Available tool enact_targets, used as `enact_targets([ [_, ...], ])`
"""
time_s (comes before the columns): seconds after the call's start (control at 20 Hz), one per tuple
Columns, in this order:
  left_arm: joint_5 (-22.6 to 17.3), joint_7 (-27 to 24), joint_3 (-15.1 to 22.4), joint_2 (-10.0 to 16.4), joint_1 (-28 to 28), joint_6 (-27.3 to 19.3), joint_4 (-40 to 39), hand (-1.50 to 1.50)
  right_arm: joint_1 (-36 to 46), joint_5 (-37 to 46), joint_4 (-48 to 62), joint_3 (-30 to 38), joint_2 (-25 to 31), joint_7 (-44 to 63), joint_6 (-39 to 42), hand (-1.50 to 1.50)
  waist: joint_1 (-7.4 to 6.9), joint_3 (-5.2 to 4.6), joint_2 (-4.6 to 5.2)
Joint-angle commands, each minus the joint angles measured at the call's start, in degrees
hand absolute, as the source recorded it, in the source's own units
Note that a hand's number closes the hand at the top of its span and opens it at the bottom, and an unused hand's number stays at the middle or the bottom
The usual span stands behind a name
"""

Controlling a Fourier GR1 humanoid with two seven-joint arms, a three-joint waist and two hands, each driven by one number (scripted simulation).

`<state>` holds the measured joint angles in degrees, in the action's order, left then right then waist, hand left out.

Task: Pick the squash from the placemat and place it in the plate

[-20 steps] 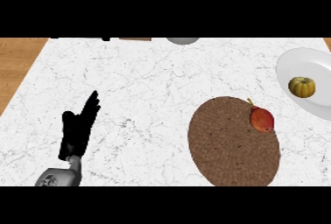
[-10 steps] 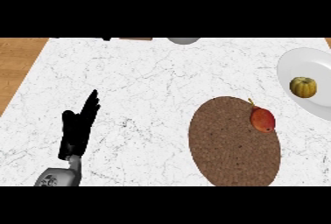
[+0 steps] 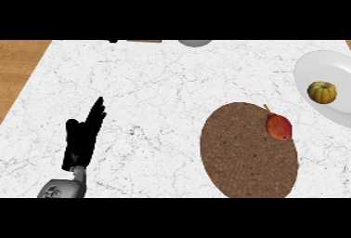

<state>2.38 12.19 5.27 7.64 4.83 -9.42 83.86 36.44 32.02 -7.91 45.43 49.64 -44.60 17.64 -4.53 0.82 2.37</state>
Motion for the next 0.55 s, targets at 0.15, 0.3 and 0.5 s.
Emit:
enact_targets([
  [0.15, -0.56, -0.99, 0.40, -0.17, -0.96, 1.10, -0.12, 0.00, -2.05, -1.41, 0.34, 1.86, 0.76, 0.07, -2.45, -1.50, -0.19, 0.14, 0.14],
  [0.3, 0.67, -1.05, 0.36, -1.20, -0.41, -1.07, -0.78, 0.00, -2.76, -0.60, 0.20, 1.10, 0.86, 0.06, -2.59, -1.50, 0.07, 0.10, 0.11],
  [0.5, -0.06, -1.46, -0.25, -0.10, -0.41, 0.39, -1.38, 0.00, -2.30, -0.29, -0.14, 0.99, 2.59, 1.70, -3.17, -1.50, -0.34, 0.06, 0.30],
])
